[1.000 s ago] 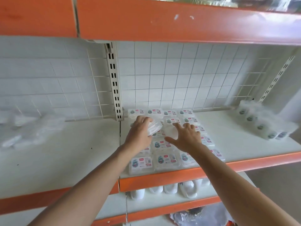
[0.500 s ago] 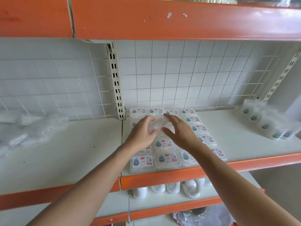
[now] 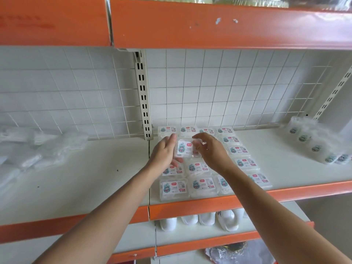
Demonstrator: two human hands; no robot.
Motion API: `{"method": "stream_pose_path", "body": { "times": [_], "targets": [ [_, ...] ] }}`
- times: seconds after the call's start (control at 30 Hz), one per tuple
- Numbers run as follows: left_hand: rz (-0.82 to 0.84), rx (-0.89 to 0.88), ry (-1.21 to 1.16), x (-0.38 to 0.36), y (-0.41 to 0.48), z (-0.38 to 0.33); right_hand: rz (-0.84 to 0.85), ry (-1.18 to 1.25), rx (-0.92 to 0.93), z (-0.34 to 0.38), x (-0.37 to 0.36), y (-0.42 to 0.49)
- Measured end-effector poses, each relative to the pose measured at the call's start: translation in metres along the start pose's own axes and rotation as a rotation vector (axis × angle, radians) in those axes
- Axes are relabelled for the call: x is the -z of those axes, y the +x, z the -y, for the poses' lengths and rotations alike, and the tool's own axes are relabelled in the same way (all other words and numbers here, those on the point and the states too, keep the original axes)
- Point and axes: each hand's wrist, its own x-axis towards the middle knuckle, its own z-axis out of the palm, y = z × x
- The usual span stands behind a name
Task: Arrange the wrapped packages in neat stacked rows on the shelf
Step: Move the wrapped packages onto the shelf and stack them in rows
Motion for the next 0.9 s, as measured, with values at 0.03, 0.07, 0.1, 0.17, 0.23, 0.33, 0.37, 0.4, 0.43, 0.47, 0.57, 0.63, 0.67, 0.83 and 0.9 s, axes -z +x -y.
{"method": "stream_pose_path", "body": {
  "times": [0.03, 0.07, 0.1, 0.17, 0.23, 0.33, 0.37, 0.4, 0.43, 0.47, 0.57, 0.63, 0.67, 0.83, 0.9],
  "targets": [
    [0.001, 0.002, 0.007, 0.002, 0.000, 0.001, -0.008, -0.006, -0.001, 0.000, -0.001, 0.001],
    [0.007, 0.002, 0.014, 0.003, 0.000, 0.002, -0.016, -0.009, 0.004, 0.000, -0.001, 0.002],
    [0.016, -0.003, 0.020, 0.005, -0.001, 0.002, -0.022, -0.004, 0.011, 0.001, -0.002, 0.002],
    [0.019, -0.009, 0.022, 0.007, -0.001, 0.004, -0.038, 0.001, 0.032, 0.003, -0.004, 0.001],
    [0.000, 0.006, 0.000, 0.008, -0.002, 0.006, -0.060, -0.022, 0.074, 0.004, -0.007, 0.001],
    [-0.040, 0.051, -0.052, 0.010, -0.003, 0.007, -0.027, -0.054, 0.167, 0.006, -0.011, -0.002],
    [-0.058, 0.067, -0.059, 0.011, -0.002, 0.008, 0.005, -0.086, 0.215, 0.005, -0.013, -0.003],
    [-0.078, 0.078, -0.061, 0.012, -0.002, 0.009, 0.034, -0.134, 0.262, 0.004, -0.015, -0.003],
    [-0.098, 0.089, -0.057, 0.014, -0.002, 0.010, 0.050, -0.180, 0.295, 0.002, -0.019, -0.003],
    [-0.117, 0.095, -0.036, 0.015, -0.002, 0.011, 0.056, -0.217, 0.302, 0.002, -0.022, -0.003],
    [-0.144, 0.079, 0.148, 0.023, -0.001, 0.015, 0.044, -0.270, 0.230, 0.005, -0.033, 0.003],
    [-0.111, 0.068, 0.257, 0.030, 0.002, 0.021, 0.061, -0.288, 0.175, 0.010, -0.040, 0.007],
    [-0.086, 0.063, 0.300, 0.033, 0.004, 0.024, 0.067, -0.295, 0.160, 0.012, -0.043, 0.009],
    [-0.035, 0.112, 0.357, 0.039, 0.016, 0.027, 0.066, -0.326, 0.109, 0.018, -0.059, 0.021],
    [-0.008, 0.123, 0.352, 0.039, 0.018, 0.025, 0.066, -0.325, 0.082, 0.018, -0.063, 0.026]
  ]
}}
